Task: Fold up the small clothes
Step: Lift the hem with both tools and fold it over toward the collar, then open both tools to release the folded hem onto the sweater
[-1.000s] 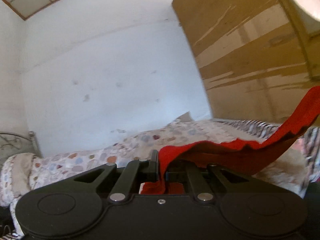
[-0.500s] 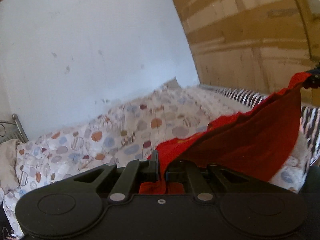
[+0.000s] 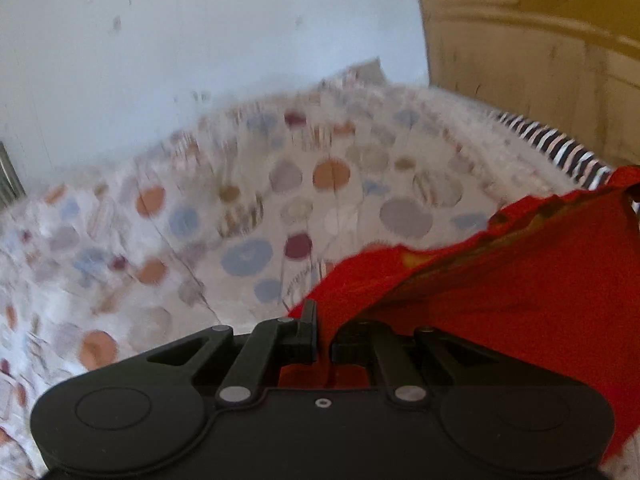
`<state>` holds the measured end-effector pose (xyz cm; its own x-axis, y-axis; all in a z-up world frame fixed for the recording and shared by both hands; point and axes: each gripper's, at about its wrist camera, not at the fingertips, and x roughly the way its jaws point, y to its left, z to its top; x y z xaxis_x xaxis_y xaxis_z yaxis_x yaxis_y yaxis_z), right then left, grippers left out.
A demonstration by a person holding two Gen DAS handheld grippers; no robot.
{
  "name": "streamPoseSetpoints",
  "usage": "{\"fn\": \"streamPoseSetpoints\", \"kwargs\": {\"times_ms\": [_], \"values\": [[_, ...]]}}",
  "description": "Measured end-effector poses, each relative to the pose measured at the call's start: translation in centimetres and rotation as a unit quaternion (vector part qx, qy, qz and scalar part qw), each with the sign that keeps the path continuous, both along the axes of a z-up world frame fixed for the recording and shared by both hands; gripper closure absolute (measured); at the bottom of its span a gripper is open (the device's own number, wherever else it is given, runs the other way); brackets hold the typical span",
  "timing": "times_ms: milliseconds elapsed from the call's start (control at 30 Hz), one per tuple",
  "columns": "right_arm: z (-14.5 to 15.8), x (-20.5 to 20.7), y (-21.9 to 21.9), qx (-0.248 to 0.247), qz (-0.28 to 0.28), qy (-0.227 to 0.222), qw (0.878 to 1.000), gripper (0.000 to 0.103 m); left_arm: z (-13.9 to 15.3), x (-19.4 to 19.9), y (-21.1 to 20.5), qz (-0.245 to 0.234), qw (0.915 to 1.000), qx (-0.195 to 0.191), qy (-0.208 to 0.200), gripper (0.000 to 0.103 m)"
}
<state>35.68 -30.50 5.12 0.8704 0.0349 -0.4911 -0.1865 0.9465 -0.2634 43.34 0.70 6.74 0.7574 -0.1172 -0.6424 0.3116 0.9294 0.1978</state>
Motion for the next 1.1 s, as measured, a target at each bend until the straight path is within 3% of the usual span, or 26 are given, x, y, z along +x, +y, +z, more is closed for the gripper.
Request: {"fn": "streamPoseSetpoints", "kwargs": {"times_ms": [167, 300, 533, 633, 733, 800, 867, 1000, 1100], "values": [[-3.8, 4.6, 0.6, -0.029, -0.008, 0.031, 0.999, 0.09, -3.4, 4.4, -0.1, 0.023, 0.9991, -0.011, 0.033, 0.097], [-5.8, 6.7, 0.8, -0.025, -0.018, 0.048, 0.998, 0.09, -5.4, 6.6, 0.0, 0.044, 0.9974, -0.022, 0.053, 0.097], [-8.1, 8.3, 0.6, -0.005, -0.035, 0.067, 0.997, 0.083, -8.1, 7.3, -0.3, 0.078, 0.9942, -0.035, 0.065, 0.091], [-8.0, 8.4, 0.2, 0.001, -0.041, 0.066, 0.997, 0.068, -7.8, 7.7, 0.1, 0.086, 0.9922, -0.054, 0.073, 0.089], [-7.8, 8.4, -0.4, 0.009, -0.05, 0.065, 0.997, 0.05, -7.2, 8.1, 1.0, 0.109, 0.9876, -0.08, 0.081, 0.07], [-7.5, 8.3, -1.0, 0.017, -0.061, 0.06, 0.996, 0.029, -6.8, 8.2, 1.6, 0.134, 0.9852, -0.082, 0.069, 0.028], [-7.1, 8.0, -1.7, 0.03, -0.074, 0.055, 0.995, 0.017, -6.1, 8.0, 2.3, 0.159, 0.9833, -0.079, 0.04, 0.01], [-6.3, 7.2, -3.0, 0.05, -0.089, 0.046, 0.994, 0.004, -4.7, 7.9, 3.7, 0.173, 0.9809, -0.087, 0.022, 0.003], [-6.1, 6.1, -3.0, 0.044, -0.074, 0.028, 0.996, 0.0, -4.0, 6.6, 4.2, 0.173, 0.9797, -0.101, -0.006, 0.001]]}}
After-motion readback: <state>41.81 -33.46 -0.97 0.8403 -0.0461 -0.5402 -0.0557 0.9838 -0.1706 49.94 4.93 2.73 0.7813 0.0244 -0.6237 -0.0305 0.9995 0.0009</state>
